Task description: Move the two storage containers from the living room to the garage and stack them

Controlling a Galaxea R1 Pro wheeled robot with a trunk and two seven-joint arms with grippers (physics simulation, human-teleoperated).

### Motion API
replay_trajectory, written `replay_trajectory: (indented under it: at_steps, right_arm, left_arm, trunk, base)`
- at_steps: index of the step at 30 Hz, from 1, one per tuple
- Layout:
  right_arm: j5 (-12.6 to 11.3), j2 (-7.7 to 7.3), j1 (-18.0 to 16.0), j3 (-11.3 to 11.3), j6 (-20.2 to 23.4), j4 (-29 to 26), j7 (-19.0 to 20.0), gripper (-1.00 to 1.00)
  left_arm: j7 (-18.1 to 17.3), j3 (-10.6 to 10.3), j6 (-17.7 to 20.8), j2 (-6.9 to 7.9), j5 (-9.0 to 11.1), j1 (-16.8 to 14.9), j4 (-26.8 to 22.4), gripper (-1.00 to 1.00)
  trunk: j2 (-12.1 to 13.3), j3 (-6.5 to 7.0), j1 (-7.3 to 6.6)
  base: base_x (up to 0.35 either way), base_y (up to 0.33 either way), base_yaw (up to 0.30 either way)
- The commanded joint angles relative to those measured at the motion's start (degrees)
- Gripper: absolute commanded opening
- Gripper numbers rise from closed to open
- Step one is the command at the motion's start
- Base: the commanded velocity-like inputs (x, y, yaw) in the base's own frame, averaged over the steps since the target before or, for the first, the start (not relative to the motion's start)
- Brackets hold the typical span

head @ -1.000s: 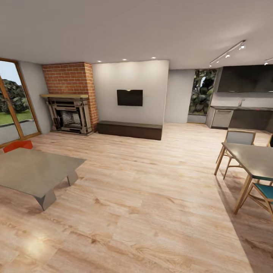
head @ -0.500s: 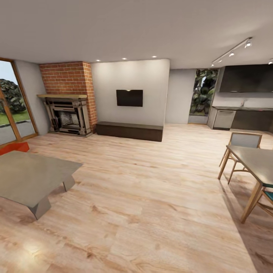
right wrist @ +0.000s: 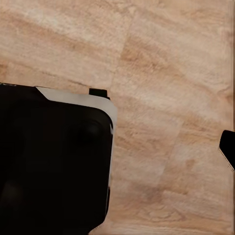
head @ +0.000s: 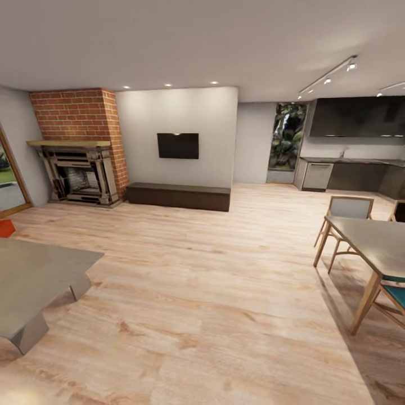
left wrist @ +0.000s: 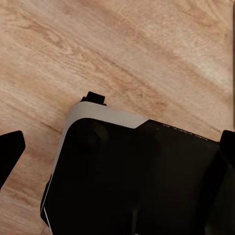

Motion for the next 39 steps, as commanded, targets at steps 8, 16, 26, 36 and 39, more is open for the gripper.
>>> replay_trajectory:
  at_steps: [8, 16, 26, 36, 39]
  right_arm:
    - [-0.35, -0.07, -0.08, 1.02, -0.08, 0.17, 0.0, 1.0]
    - [-0.45, 0.08, -0.09, 0.95, 0.05, 0.17, -0.03, 1.0]
    - [-1.0, 0.24, -0.08, 0.17, 0.08, 0.17, -0.08, 1.0]
    - [-0.63, 0.12, -0.08, 0.36, 0.1, 0.17, -0.03, 1.0]
    - [-0.69, 0.09, -0.08, 0.32, 0.15, 0.17, 0.0, 1.0]
  left_arm:
    - [0.21, -0.49, 0.02, -0.04, 0.46, -0.04, -0.02, 1.0]
    - [0.21, -0.49, 0.1, 0.02, 0.46, -0.04, -0.02, 1.0]
    - [0.21, -0.49, 0.13, 0.03, 0.54, -0.04, -0.02, 1.0]
    - [0.21, -0.49, 0.19, 0.02, 0.55, -0.04, -0.02, 1.0]
    - [0.21, -0.49, 0.19, 0.02, 0.55, -0.04, -0.02, 1.0]
  trunk:
    - [-0.09, -0.11, 0.05]
    - [-0.09, -0.11, 0.05]
    - [-0.09, -0.11, 0.05]
    - [-0.09, -0.11, 0.05]
    - [-0.09, -0.11, 0.05]
  base:
    - [0.322, 0.0, -0.005]
    - [0.322, 0.0, 0.0]
    - [0.322, 0.0, 0.0]
    - [0.322, 0.0, 0.0]
    - [0.322, 0.0, 0.023]
